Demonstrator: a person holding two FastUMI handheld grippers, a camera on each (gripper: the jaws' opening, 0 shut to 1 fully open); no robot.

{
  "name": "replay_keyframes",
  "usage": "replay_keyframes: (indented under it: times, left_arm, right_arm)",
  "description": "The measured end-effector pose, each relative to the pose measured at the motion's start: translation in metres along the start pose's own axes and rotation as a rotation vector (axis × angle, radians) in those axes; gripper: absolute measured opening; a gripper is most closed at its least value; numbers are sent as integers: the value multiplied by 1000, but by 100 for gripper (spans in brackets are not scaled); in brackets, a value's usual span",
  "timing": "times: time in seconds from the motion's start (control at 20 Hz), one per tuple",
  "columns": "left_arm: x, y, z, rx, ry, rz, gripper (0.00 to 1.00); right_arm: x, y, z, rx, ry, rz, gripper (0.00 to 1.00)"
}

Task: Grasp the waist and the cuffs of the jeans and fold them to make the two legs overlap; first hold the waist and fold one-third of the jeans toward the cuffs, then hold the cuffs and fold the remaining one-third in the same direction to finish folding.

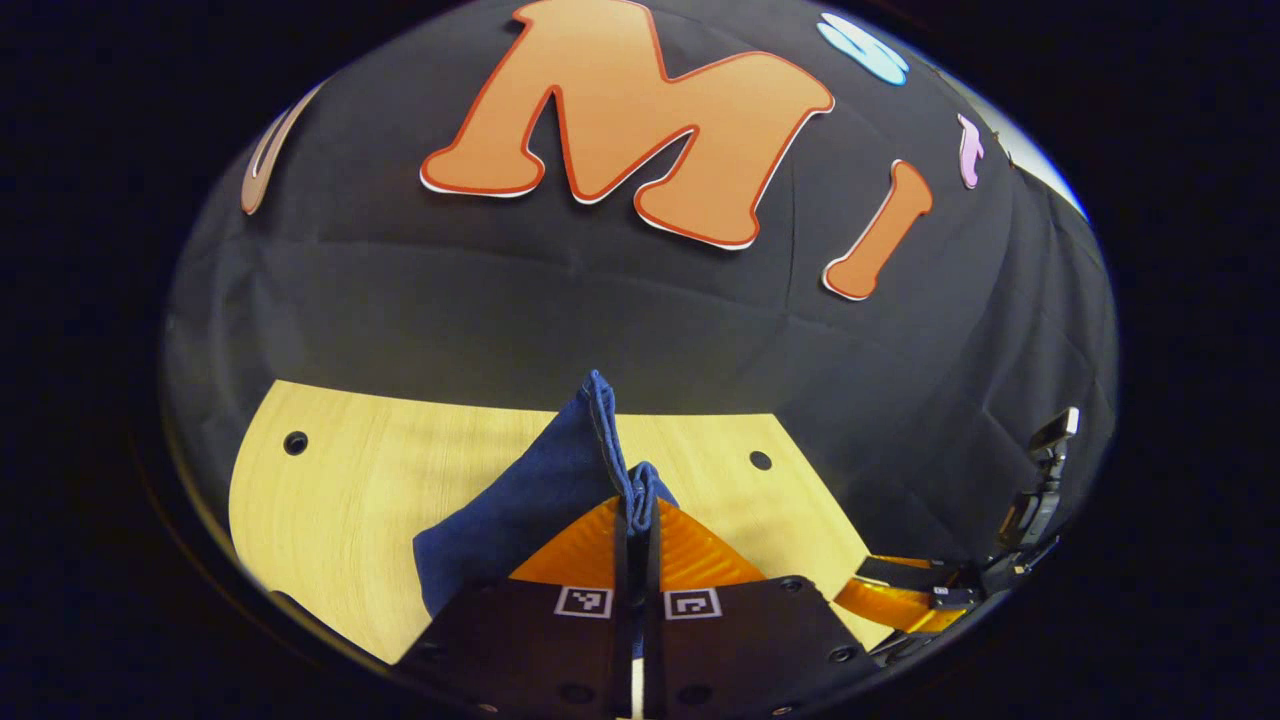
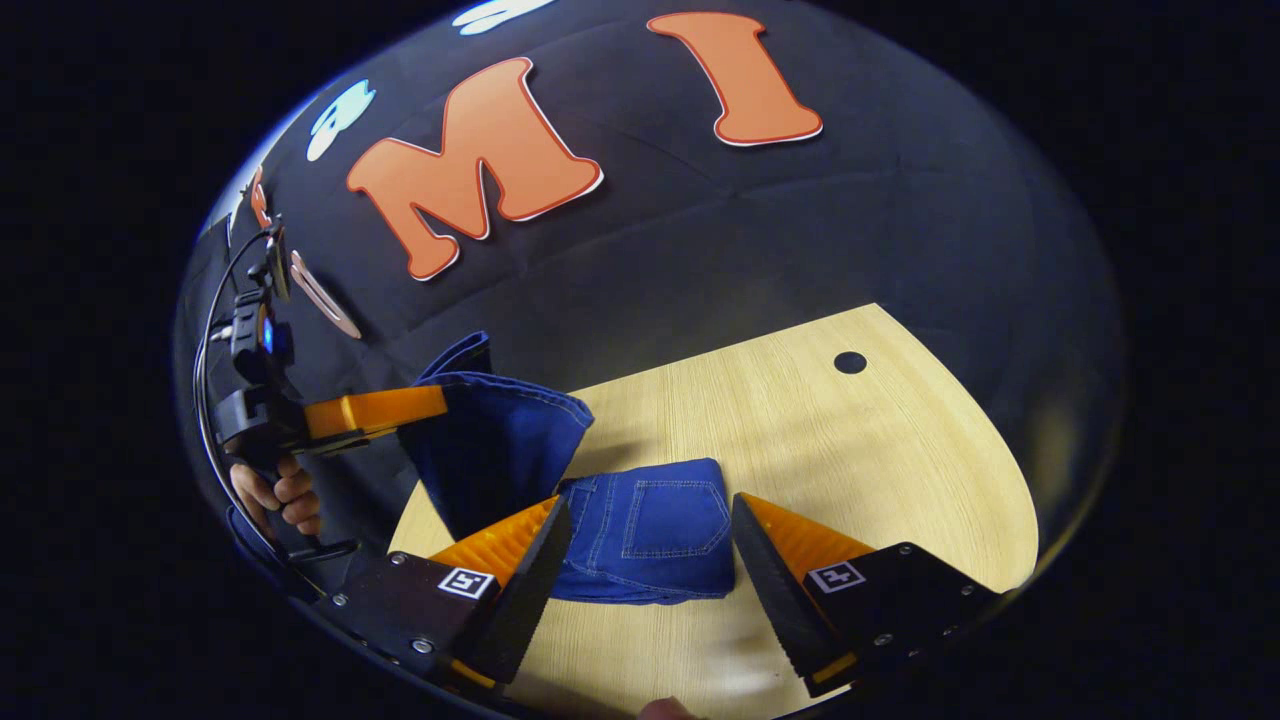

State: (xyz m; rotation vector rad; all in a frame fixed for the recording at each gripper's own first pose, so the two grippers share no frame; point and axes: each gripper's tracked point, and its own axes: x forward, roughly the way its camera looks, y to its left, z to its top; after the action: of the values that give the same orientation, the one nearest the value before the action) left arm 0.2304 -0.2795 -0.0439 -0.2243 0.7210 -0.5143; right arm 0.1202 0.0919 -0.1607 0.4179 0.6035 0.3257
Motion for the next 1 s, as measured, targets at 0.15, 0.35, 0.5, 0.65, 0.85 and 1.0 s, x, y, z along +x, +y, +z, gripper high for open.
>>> replay_keyframes:
  times: [0.15,0.35,0.5,0.65,0.85,1.0]
  left_arm:
    - [11,-6,-6,-67,0,20,4]
    - [31,-43,-50,7,99,-13,5]
    - [31,-99,-88,71,173,-159,19]
    - [22,-119,-83,117,155,-226,51]
    - [-4,-86,-47,214,28,-122,80]
    - [-24,-65,-15,235,-88,-49,84]
  right_arm:
    - [-2,-11,0,0,4,3,98]
    - [-1,-26,3,10,5,4,98]
    - [0,-31,10,17,-6,15,98]
    - [0,-34,17,29,-22,16,98]
    - [-2,-25,34,-11,-86,8,99]
    - [-12,-8,57,-97,-184,2,98]
